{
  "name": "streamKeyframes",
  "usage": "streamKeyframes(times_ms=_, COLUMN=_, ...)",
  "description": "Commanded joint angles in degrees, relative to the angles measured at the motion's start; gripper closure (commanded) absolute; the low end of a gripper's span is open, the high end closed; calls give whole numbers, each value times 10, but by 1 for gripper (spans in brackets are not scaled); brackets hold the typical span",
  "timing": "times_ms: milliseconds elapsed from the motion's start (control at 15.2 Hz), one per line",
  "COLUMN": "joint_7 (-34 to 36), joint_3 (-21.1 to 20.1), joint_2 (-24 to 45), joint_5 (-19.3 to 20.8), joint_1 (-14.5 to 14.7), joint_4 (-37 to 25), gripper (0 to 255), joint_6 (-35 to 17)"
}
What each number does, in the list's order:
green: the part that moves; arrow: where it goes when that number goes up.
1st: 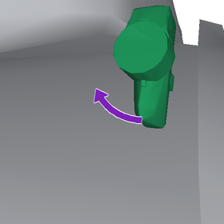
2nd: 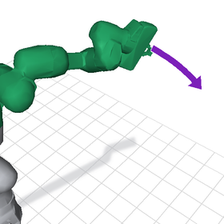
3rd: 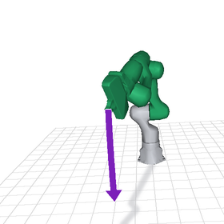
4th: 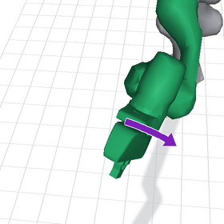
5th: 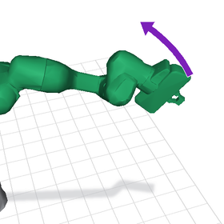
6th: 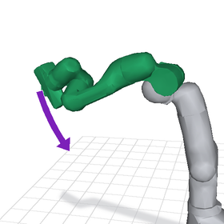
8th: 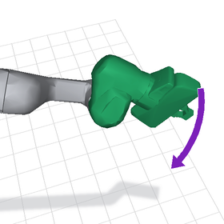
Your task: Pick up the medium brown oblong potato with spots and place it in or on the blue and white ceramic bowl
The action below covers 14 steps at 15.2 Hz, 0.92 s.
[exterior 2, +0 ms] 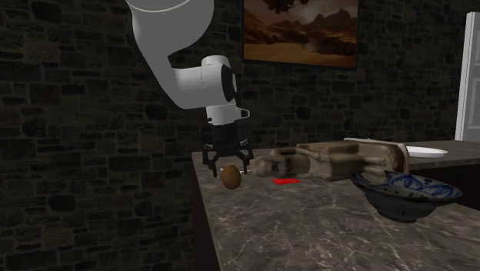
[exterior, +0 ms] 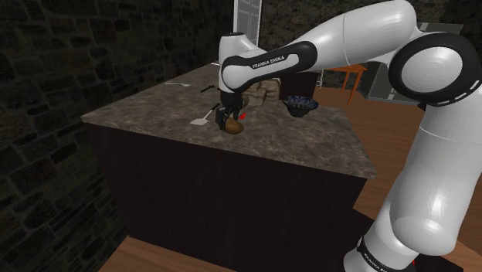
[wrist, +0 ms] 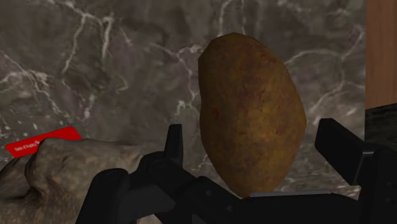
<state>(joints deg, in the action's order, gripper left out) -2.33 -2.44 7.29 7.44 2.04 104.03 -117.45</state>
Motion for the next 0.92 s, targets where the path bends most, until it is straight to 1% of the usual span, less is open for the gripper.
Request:
streamKeyframes(times_ms=0, joint_7=0, joint_3=0, joint_2=0, joint_5=0, joint_1=0, joint_4=0, gripper=0, joint_6=0)
streamKeyframes(times_ms=66, joint_7=0, joint_3=0, joint_2=0, joint_5=0, joint_1=0, joint_4=0, gripper=255, joint_6=0)
streamKeyframes(times_ms=660, joint_7=0, joint_3=0, joint_2=0, joint_5=0, joint_1=0, joint_4=0, gripper=255, joint_6=0)
streamKeyframes(times_ms=858, joint_7=-3, joint_3=0, joint_2=-4, joint_5=-1, joint_1=0, joint_4=-18, gripper=255, joint_6=22)
